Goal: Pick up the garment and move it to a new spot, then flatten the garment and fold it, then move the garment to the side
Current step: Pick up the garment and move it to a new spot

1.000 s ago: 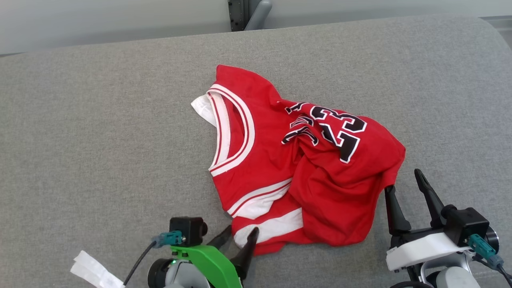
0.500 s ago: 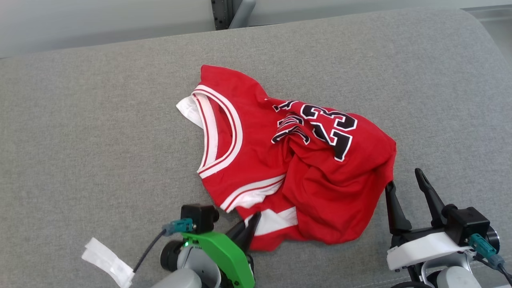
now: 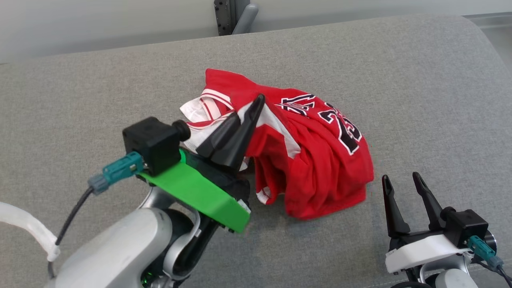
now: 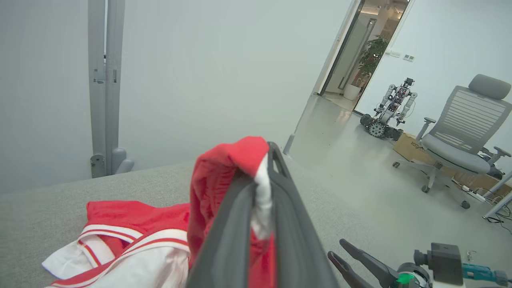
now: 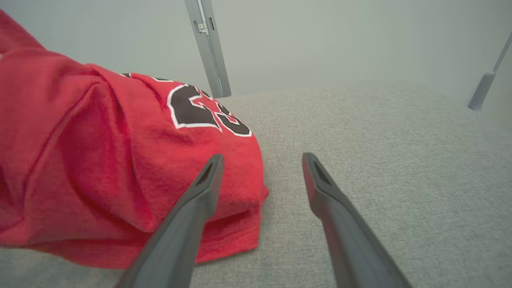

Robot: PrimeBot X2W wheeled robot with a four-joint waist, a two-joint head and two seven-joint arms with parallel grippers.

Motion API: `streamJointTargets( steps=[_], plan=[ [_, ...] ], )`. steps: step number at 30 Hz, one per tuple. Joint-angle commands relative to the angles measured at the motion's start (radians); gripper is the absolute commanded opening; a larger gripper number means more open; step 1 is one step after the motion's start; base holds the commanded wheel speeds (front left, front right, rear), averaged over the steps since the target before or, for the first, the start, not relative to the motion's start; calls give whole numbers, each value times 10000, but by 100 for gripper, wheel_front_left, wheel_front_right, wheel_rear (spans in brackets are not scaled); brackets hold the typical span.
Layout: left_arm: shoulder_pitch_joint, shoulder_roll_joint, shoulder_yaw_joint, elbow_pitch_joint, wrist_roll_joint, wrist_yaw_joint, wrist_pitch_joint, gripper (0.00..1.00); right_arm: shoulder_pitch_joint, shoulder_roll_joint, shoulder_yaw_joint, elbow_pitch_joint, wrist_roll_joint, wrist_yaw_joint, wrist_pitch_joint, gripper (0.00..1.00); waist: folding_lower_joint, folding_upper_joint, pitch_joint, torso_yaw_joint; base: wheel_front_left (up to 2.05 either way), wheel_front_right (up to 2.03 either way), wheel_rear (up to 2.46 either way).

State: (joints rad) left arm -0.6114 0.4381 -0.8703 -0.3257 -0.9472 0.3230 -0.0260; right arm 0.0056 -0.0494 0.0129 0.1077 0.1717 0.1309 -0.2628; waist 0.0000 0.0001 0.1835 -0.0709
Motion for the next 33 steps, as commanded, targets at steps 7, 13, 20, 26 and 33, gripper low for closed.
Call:
streamJointTargets(
  steps=[7,13,20,26,33],
  plan=[
    [-1038,675,789,-597,243,346,372,0,4,-23,-36,42,81,-3,-32,100,0,-1,-124,-60,0,0,0],
    [-1815,1204,1087,-909,452,284,865,0,79,-23,-127,38,127,-3,-32,100,0,-1,-218,-82,0,0,0],
    [-2538,1048,863,-867,549,31,1276,0,30,-22,-86,87,259,-3,-32,100,0,-1,-285,-123,0,0,0],
    [-2912,895,733,-598,539,-54,1531,0,-131,-22,32,114,439,-3,-32,100,0,-1,-215,-308,0,0,0],
    [-3315,1015,874,-485,560,-70,1733,0,-211,-22,2,136,545,-3,-32,100,0,-1,-104,-451,0,0,0]
  ],
)
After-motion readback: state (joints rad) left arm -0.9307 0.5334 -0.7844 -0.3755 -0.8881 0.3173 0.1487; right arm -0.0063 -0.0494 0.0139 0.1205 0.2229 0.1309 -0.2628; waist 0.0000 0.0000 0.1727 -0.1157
